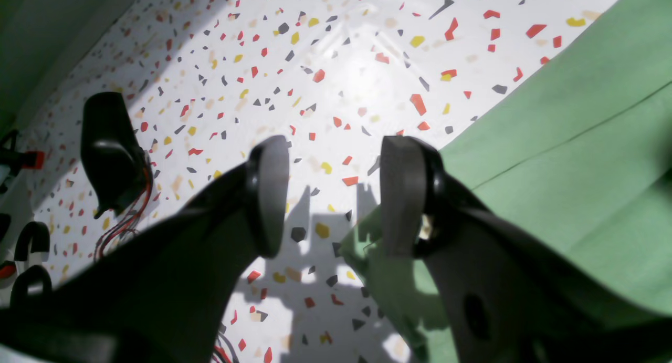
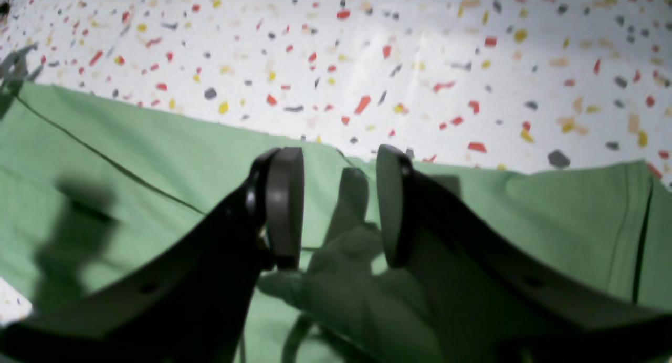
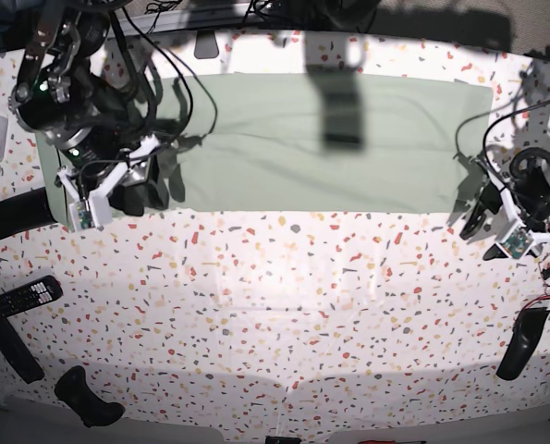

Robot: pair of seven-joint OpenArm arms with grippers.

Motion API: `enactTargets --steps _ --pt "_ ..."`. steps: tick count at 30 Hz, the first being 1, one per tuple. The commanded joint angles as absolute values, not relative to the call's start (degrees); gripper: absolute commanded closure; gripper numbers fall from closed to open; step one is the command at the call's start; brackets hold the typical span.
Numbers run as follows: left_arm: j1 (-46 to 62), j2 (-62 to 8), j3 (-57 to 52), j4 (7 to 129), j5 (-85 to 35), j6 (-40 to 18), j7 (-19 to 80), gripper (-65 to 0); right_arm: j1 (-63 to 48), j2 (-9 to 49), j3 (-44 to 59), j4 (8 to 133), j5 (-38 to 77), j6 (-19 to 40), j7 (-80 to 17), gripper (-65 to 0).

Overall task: Fold the T-shirt properly
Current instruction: 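Release the shirt ends and raise both grippers, then grasp the shirt end with the left gripper and pull it outward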

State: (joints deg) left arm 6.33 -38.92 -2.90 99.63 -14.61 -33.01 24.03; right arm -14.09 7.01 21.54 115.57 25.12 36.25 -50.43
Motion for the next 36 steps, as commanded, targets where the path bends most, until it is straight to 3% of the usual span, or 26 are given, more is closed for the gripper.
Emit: enactTargets --steps 1,7,10,13,23,29,36 --pt "5.69 -40.01 -3.38 100.47 -15.09 -32.56 22.81 -25.2 -13.32 7.46 21.76 116.73 25.78 36.88 -49.01 -22.7" --pt "5.67 -40.05 -3.38 100.47 -14.81 -33.01 32.58 -25.2 -12.71 7.44 21.76 116.73 25.76 36.91 -52.03 -22.7" --pt "5.52 -40.07 -3.38 99.61 -5.67 -39.86 33.23 -25.2 -12.71 7.44 21.76 116.73 25.76 36.91 -55.16 -22.7" --pt "5.21 -40.75 -3.38 96.64 -2.83 -40.00 32.99 -25.2 -12.71 7.44 21.76 116.73 25.80 36.88 -57.23 -22.7" --pt "-2.68 -41.63 -3.38 76.84 -28.36 -39.03 39.55 -25.2 -12.69 7.44 21.76 116.73 25.80 36.88 -59.05 -22.7" --pt "-6.07 -41.56 -3.38 75.35 -46.09 -40.00 47.29 -25.2 -12.69 7.44 21.76 116.73 25.78 36.91 -59.24 -22.7" --pt "-5.72 -37.58 -3.38 75.33 -38.98 -40.00 48.18 -25.2 -12.71 7.44 21.76 116.73 25.78 36.91 -60.10 -22.7"
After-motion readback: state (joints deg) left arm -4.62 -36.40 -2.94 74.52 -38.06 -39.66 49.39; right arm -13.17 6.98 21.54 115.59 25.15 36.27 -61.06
